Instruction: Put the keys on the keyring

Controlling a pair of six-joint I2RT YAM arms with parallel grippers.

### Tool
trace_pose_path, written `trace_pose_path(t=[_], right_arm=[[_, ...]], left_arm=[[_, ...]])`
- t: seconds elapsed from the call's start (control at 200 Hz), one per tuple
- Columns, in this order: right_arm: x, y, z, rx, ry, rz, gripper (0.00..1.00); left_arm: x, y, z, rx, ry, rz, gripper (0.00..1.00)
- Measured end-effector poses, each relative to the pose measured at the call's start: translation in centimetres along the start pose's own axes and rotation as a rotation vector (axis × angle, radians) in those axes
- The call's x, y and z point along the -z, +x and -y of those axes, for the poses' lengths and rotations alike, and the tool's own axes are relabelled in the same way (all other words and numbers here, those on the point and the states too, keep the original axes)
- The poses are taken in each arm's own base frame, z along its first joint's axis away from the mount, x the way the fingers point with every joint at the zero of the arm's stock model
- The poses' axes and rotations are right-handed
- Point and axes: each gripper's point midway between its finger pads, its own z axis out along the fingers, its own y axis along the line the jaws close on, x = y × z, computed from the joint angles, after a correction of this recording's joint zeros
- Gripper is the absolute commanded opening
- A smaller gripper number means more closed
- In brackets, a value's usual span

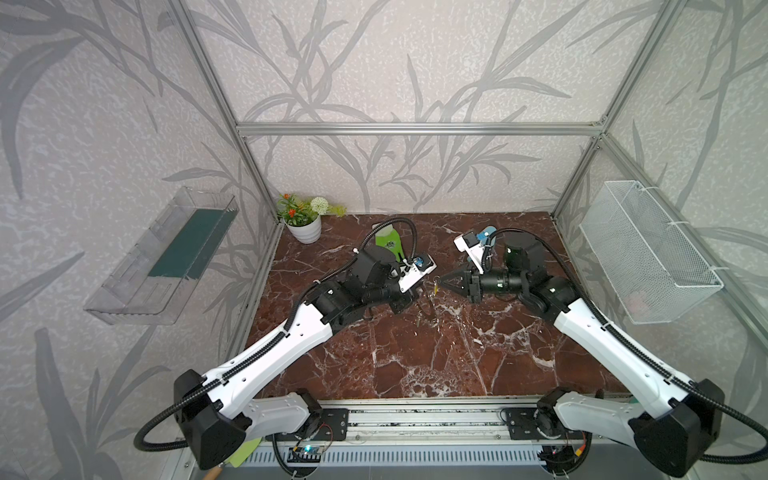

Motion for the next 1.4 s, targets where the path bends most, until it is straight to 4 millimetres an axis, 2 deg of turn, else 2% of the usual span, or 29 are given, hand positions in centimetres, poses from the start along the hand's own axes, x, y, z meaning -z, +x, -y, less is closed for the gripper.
trace_pose_path(t=[0.4,0.685,1.399], right_arm=[[-1.6,1.4,0.7,-0.020,0.021,-0.059,0.00],[-1.7,0.8,1.0,-0.017,0.042,-0.051,0.00],[-1.7,1.1,1.5,0.001,0.072,-0.068,0.00]], left_arm=[[0.1,-0.4,0.4,-0.016,0.013,0.010,0.00],[0.1,-0.5,0.7,-0.019,0.025,0.011,0.00],[0.1,-0.3,1.1,0.020,0.031,0.002,0.00]])
